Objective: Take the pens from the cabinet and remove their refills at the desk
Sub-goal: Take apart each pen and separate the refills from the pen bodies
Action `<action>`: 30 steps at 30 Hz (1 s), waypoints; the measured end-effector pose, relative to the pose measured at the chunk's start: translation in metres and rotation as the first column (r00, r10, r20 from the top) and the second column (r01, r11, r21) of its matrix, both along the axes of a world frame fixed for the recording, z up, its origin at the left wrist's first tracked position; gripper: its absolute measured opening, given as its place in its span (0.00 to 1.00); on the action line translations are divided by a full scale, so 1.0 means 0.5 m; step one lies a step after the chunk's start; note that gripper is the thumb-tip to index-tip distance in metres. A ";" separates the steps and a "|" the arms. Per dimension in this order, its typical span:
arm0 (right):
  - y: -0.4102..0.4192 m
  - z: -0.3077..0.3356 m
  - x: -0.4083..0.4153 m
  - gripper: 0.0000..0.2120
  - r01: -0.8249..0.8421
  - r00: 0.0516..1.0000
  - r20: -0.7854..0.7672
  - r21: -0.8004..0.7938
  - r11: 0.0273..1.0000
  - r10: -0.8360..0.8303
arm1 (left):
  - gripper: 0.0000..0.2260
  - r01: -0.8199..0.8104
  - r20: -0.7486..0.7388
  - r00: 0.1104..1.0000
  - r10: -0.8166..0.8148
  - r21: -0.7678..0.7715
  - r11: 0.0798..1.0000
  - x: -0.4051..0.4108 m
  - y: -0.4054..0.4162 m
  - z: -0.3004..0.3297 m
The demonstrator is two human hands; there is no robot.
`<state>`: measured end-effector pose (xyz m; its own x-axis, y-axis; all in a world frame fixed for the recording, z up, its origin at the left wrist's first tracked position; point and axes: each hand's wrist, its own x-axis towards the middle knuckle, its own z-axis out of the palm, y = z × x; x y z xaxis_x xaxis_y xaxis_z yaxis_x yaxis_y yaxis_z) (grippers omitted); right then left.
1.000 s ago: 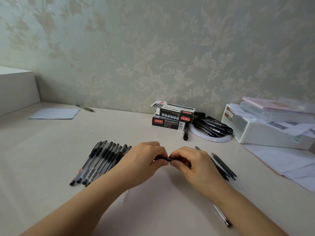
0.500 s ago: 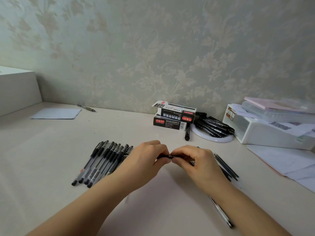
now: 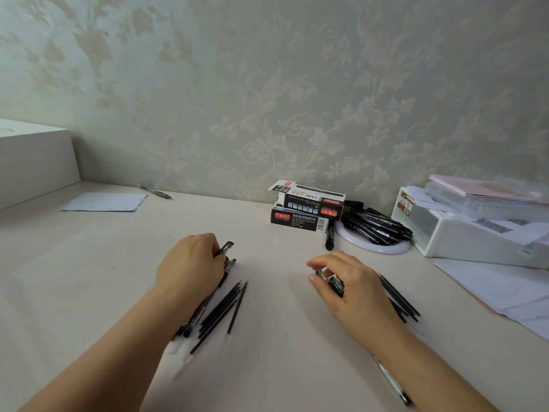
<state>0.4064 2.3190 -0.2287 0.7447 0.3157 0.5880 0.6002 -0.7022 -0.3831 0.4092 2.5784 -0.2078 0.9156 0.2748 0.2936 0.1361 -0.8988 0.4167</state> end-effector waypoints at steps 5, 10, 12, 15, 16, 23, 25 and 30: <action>0.000 0.003 -0.002 0.05 0.019 1.000 0.012 -0.005 1.000 -0.019 | 0.05 0.000 -0.063 0.998 0.003 0.044 0.999 0.000 -0.003 -0.005; -0.008 0.005 0.002 0.04 0.120 0.993 0.007 0.037 0.992 -0.120 | 0.06 -0.003 -0.083 0.997 0.008 0.060 0.998 -0.006 -0.004 -0.001; -0.013 0.006 0.005 0.04 0.167 0.986 -0.001 0.071 0.983 -0.168 | 0.07 -0.006 -0.082 0.997 0.011 0.064 0.998 -0.008 -0.007 0.001; -0.022 0.007 0.009 0.04 0.235 0.972 -0.025 0.117 0.965 -0.233 | 0.08 -0.015 -0.074 0.997 0.019 0.063 0.998 -0.010 -0.012 0.002; -0.024 0.007 0.011 0.04 0.255 0.967 -0.036 0.121 0.959 -0.252 | 0.09 -0.017 -0.071 0.997 0.022 0.065 0.998 -0.011 -0.013 0.003; -0.027 0.006 0.010 0.07 0.320 0.944 -0.096 0.027 0.947 -0.317 | 0.12 -0.019 -0.036 0.999 0.021 0.054 0.998 -0.015 -0.021 0.009; -0.023 0.003 0.008 0.06 0.323 0.939 -0.114 -0.025 0.946 -0.324 | 0.12 0.003 0.006 1.000 -0.003 0.043 0.999 -0.017 -0.029 0.010; -0.001 0.000 0.009 0.10 0.322 0.925 -0.137 -0.214 0.922 -0.355 | 0.09 0.175 0.135 0.975 -0.178 0.032 0.984 -0.030 -0.083 0.002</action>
<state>0.4106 2.3187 -0.2285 0.9095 0.1169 0.3990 0.2510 -0.9194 -0.3027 0.3941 2.5370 -0.2070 0.8999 0.1052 0.4232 -0.0823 -0.9120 0.4019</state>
